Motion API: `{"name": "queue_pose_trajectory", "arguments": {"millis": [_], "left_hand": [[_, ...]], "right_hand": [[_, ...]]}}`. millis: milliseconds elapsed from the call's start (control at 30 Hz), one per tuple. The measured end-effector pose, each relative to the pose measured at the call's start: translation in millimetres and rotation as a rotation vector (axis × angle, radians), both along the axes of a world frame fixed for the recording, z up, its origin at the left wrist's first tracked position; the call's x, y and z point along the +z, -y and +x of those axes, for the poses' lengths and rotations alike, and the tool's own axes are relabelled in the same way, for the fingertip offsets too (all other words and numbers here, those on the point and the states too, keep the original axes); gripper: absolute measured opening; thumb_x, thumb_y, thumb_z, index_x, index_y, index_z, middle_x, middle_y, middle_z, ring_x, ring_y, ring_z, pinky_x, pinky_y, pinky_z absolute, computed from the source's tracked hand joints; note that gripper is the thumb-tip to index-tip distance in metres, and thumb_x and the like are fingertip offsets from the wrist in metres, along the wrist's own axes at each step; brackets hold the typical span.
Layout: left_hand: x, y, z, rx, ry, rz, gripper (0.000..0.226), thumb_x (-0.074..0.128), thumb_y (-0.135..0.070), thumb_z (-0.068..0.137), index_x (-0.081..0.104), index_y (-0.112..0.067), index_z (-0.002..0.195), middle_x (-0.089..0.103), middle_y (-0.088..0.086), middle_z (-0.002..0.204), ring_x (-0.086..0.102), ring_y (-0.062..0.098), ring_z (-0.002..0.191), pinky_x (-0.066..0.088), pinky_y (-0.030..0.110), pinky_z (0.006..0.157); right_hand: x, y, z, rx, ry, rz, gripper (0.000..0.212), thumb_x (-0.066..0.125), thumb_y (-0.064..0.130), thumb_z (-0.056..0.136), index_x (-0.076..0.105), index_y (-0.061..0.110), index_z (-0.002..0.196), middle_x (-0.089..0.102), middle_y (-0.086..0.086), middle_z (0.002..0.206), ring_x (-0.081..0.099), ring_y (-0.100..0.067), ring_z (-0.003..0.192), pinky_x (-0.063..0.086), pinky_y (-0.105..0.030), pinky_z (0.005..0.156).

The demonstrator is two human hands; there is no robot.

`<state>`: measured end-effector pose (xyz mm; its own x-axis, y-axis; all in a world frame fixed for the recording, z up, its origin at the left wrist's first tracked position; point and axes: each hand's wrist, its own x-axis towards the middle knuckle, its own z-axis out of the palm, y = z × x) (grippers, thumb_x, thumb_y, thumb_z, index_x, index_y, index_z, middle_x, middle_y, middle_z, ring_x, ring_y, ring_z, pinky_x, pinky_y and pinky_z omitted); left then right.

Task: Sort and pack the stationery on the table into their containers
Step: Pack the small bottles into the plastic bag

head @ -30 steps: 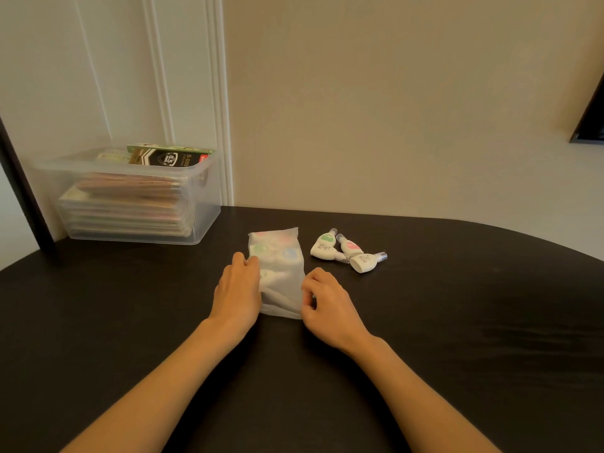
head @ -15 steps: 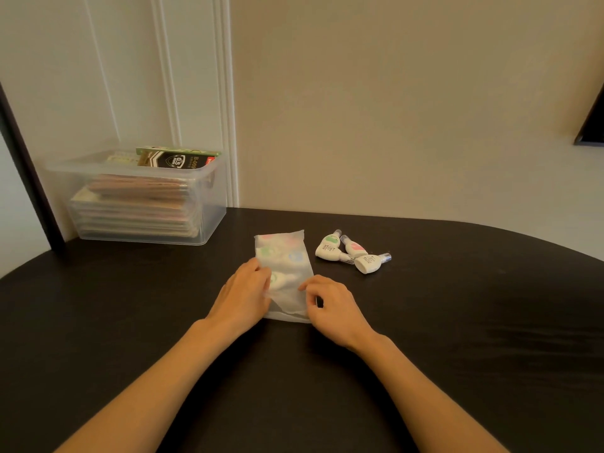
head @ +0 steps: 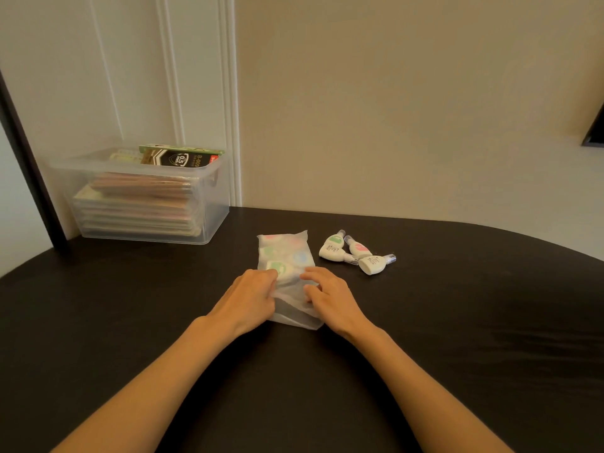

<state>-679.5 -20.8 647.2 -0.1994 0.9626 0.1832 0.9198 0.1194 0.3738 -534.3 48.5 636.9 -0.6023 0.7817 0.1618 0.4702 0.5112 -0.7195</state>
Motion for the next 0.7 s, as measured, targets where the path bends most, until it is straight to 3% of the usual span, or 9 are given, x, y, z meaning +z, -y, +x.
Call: {"name": "queue_pose_trajectory", "arguments": {"millis": [67, 167, 267, 333, 433, 500, 567, 633, 700], "left_hand": [[2.6, -1.5, -1.8, -0.007, 0.038, -0.014, 0.018, 0.046, -0.009, 0.085, 0.044, -0.014, 0.069, 0.053, 0.005, 0.078, 0.055, 0.025, 0.073, 0.046, 0.04, 0.064], [10.4, -2.5, -6.2, -0.022, 0.087, -0.046, 0.018, 0.053, -0.029, 0.083, 0.058, -0.014, 0.075, 0.059, 0.004, 0.082, 0.057, 0.022, 0.077, 0.05, 0.039, 0.071], [18.2, -10.3, -2.2, 0.032, 0.263, 0.111, 0.052, 0.04, -0.052, 0.087, 0.063, -0.006, 0.077, 0.06, 0.006, 0.08, 0.054, 0.02, 0.075, 0.041, 0.036, 0.069], [18.9, -24.8, -0.8, 0.161, 0.309, 0.185, 0.048, 0.036, -0.044, 0.095, 0.063, -0.004, 0.095, 0.06, 0.009, 0.102, 0.054, 0.023, 0.092, 0.038, 0.035, 0.076], [4.8, -43.0, -6.1, 0.128, 0.136, -0.051, 0.045, 0.036, -0.035, 0.097, 0.038, -0.011, 0.135, 0.036, 0.013, 0.143, 0.038, 0.028, 0.127, 0.035, 0.038, 0.1], [-8.6, -48.0, -9.0, 0.049, 0.027, -0.211, 0.051, 0.027, -0.033, 0.1, 0.019, -0.013, 0.146, 0.012, 0.013, 0.155, 0.02, 0.028, 0.139, 0.024, 0.043, 0.111], [-13.5, -50.3, -11.7, 0.055, -0.022, -0.217, 0.048, 0.02, -0.03, 0.102, 0.017, -0.014, 0.147, 0.008, 0.011, 0.155, 0.015, 0.027, 0.141, 0.019, 0.044, 0.113], [-8.1, -53.4, -15.1, 0.101, -0.037, -0.114, 0.042, 0.017, -0.024, 0.101, 0.043, -0.008, 0.13, 0.034, 0.014, 0.143, 0.031, 0.028, 0.132, 0.027, 0.043, 0.109], [-2.7, -62.9, -21.4, 0.173, 0.0, -0.021, 0.039, 0.018, -0.02, 0.1, 0.051, -0.005, 0.116, 0.041, 0.015, 0.137, 0.034, 0.028, 0.13, 0.03, 0.04, 0.107]], "right_hand": [[-0.9, -2.4, 0.0, 0.012, 0.034, 0.032, 0.038, 0.038, 0.013, 0.096, 0.051, 0.011, 0.132, 0.038, -0.002, 0.146, 0.038, -0.016, 0.131, 0.029, -0.031, 0.111], [-2.8, -5.9, 0.9, -0.029, 0.069, 0.15, 0.037, 0.039, 0.013, 0.097, 0.051, 0.01, 0.132, 0.041, -0.002, 0.142, 0.036, -0.014, 0.13, 0.024, -0.018, 0.102], [-3.6, -10.6, 1.5, -0.065, 0.048, 0.125, 0.035, 0.039, 0.009, 0.095, 0.056, 0.003, 0.125, 0.045, -0.002, 0.136, 0.043, -0.016, 0.124, 0.03, -0.021, 0.098], [-3.1, -12.5, 1.5, -0.026, 0.04, 0.088, 0.036, 0.038, 0.004, 0.093, 0.056, 0.001, 0.124, 0.044, -0.003, 0.139, 0.042, -0.018, 0.127, 0.03, -0.022, 0.1], [-2.3, -12.9, 1.1, 0.068, 0.111, 0.054, 0.049, 0.037, 0.005, 0.093, 0.04, 0.013, 0.141, 0.028, -0.001, 0.153, 0.023, -0.015, 0.14, 0.018, -0.03, 0.114], [-5.0, -17.0, 2.2, 0.122, 0.28, 0.108, 0.053, 0.034, 0.012, 0.095, 0.029, 0.022, 0.146, 0.018, 0.003, 0.156, 0.01, -0.015, 0.144, 0.003, -0.039, 0.117], [-5.1, -23.8, 3.2, 0.121, 0.351, 0.153, 0.049, 0.03, 0.017, 0.097, 0.032, 0.026, 0.145, 0.022, 0.005, 0.155, 0.01, -0.014, 0.144, -0.005, -0.042, 0.116], [0.9, -27.4, 2.8, 0.02, 0.186, 0.147, 0.041, 0.03, 0.015, 0.097, 0.053, 0.021, 0.131, 0.046, 0.001, 0.142, 0.035, -0.013, 0.132, 0.008, -0.037, 0.117], [12.0, -30.7, -1.4, -0.116, -0.031, 0.098, 0.036, 0.034, 0.011, 0.096, 0.065, 0.013, 0.116, 0.061, 0.0, 0.124, 0.051, -0.007, 0.104, 0.032, -0.023, 0.1]]}}
